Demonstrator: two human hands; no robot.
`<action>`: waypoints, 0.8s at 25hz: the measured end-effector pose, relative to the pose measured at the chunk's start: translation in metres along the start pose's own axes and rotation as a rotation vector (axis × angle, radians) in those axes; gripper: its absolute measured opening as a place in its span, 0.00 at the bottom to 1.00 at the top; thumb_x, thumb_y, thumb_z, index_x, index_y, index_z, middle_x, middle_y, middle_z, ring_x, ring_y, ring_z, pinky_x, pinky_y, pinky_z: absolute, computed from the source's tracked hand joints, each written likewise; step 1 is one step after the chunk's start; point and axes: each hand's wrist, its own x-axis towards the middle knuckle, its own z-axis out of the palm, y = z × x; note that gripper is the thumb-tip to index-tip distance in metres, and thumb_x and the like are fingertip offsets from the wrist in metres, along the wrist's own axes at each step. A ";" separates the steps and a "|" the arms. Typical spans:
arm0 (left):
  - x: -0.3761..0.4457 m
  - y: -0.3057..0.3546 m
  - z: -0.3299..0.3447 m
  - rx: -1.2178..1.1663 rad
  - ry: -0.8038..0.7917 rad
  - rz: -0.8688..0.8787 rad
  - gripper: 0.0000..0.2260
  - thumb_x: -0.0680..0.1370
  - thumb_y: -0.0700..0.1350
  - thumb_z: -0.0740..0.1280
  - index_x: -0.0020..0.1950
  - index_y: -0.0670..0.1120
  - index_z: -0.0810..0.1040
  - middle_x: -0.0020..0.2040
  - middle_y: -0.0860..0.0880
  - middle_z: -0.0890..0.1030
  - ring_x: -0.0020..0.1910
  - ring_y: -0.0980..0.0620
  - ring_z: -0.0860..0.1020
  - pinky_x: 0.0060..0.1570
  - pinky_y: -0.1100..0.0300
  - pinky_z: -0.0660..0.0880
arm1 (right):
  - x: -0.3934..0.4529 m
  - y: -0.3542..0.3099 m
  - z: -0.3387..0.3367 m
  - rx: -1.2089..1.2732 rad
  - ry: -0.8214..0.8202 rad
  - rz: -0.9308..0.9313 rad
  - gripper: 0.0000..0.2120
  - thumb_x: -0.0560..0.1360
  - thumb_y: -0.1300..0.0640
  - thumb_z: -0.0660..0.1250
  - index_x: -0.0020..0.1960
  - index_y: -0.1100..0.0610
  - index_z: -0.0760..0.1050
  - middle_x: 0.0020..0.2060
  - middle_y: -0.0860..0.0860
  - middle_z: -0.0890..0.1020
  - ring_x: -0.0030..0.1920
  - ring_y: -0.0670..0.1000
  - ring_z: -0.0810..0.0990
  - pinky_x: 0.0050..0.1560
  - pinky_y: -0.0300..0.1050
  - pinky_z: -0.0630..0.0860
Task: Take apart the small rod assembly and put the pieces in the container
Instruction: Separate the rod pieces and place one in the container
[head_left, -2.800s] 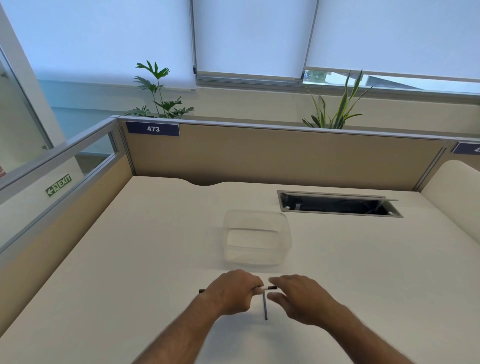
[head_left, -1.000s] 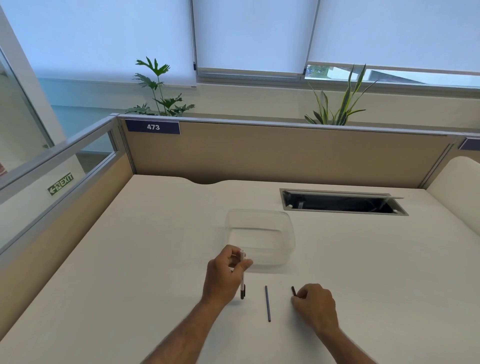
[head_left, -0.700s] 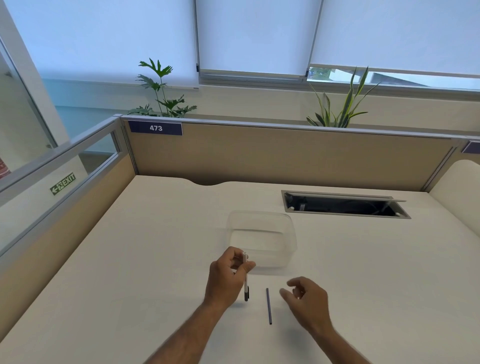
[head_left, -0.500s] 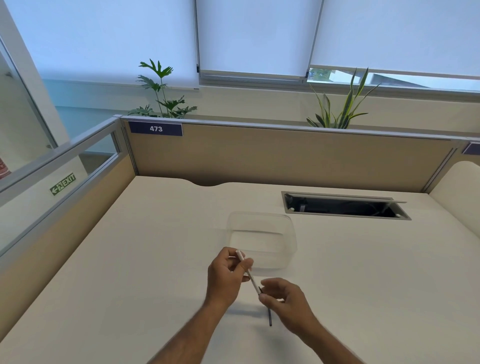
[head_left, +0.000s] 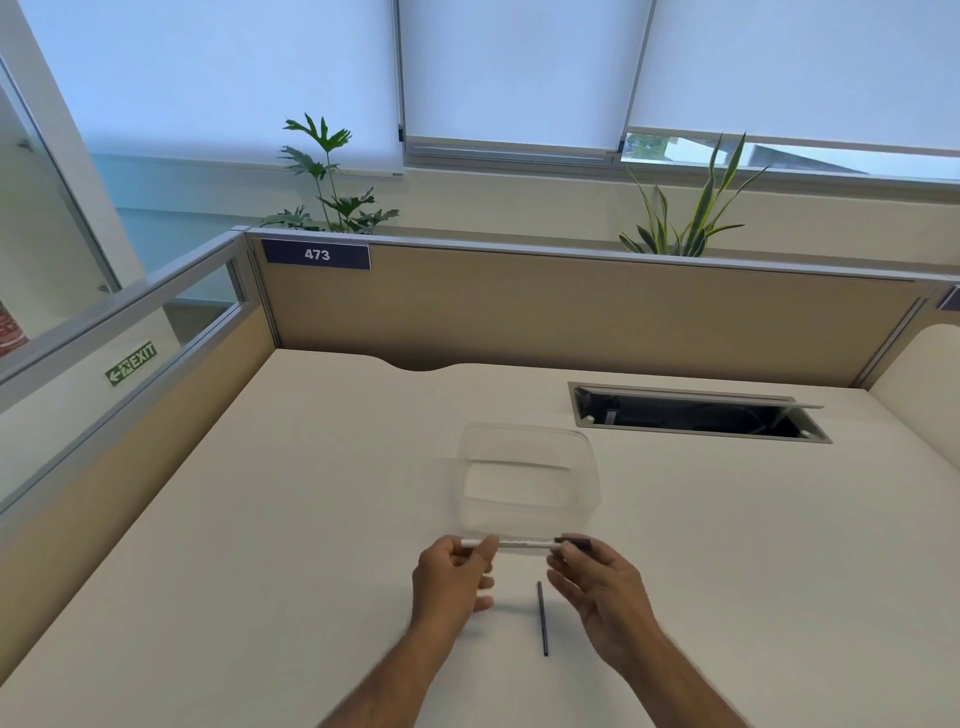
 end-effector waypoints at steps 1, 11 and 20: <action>-0.001 -0.005 0.001 0.138 -0.031 0.004 0.14 0.73 0.53 0.74 0.45 0.43 0.80 0.39 0.44 0.85 0.32 0.50 0.83 0.32 0.48 0.83 | 0.002 -0.001 0.001 0.038 0.027 -0.041 0.04 0.74 0.67 0.70 0.49 0.64 0.81 0.41 0.59 0.85 0.43 0.56 0.85 0.42 0.47 0.84; 0.007 -0.036 -0.003 1.279 -0.238 0.449 0.28 0.73 0.68 0.63 0.67 0.53 0.70 0.63 0.52 0.74 0.62 0.50 0.70 0.60 0.53 0.71 | 0.005 -0.006 0.033 -0.606 0.036 -0.589 0.10 0.76 0.66 0.68 0.49 0.51 0.79 0.39 0.49 0.84 0.42 0.53 0.84 0.42 0.46 0.84; 0.007 -0.056 -0.047 1.418 -0.014 0.605 0.40 0.69 0.75 0.55 0.65 0.46 0.80 0.67 0.43 0.78 0.69 0.44 0.69 0.68 0.41 0.48 | 0.001 -0.001 0.040 -0.913 -0.025 -0.779 0.11 0.74 0.66 0.71 0.51 0.52 0.79 0.42 0.40 0.84 0.45 0.38 0.83 0.42 0.32 0.80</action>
